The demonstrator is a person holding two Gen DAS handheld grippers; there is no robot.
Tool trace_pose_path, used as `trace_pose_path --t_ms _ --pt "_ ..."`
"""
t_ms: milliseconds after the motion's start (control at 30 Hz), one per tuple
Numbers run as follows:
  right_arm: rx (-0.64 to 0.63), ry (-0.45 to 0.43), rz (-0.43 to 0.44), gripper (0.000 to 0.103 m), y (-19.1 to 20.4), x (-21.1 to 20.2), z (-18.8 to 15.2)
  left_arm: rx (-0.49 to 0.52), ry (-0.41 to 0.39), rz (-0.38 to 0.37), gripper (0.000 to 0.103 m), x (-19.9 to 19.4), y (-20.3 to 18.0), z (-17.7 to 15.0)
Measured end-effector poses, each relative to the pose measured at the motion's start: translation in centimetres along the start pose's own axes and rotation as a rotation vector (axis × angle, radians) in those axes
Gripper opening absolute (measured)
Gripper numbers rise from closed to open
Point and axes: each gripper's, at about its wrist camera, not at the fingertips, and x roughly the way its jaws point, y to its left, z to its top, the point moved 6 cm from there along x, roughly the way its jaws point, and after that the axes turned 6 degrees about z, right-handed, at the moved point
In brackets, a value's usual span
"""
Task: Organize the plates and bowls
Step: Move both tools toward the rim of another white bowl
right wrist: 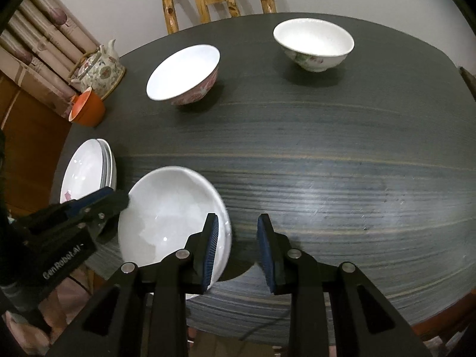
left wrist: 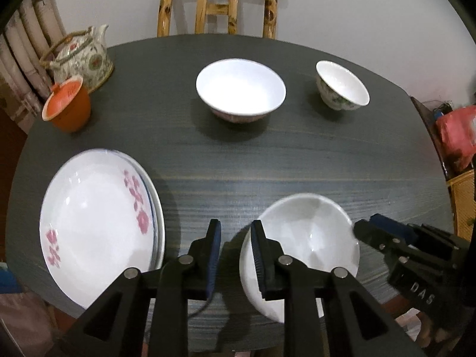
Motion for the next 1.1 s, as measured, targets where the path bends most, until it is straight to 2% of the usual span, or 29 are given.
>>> trace_pose_path --t_ms 400,600,733,900,1033,1100 --pt "0.012 -0.044 -0.038 0.026 -4.0 -2.8 4.1 0.037 -0.016 -0.017 0.021 -1.2 -1.3 5.1" --pt "0.021 -0.069 -0.051 0.026 -6.4 -3.3 7.3 0.051 -0.013 -0.041 0.021 -0.7 -3.3 7.7" --pt "0.019 -0.085 -0.051 0.026 -8.0 -3.4 9.8 0.053 -0.004 -0.105 0.021 -0.1 -5.3 10.1" --pt "0.019 -0.111 -0.041 0.026 -9.7 -3.4 12.5 0.077 0.002 -0.140 0.021 1.0 -7.8 13.2" --pt "0.055 -0.112 -0.043 0.032 -11.3 -2.8 15.0 0.048 0.043 -0.193 0.021 2.5 -9.0 15.6" --pt "0.071 -0.106 -0.043 0.032 -11.9 -2.3 16.0 0.039 0.056 -0.192 0.021 3.4 -9.8 17.0"
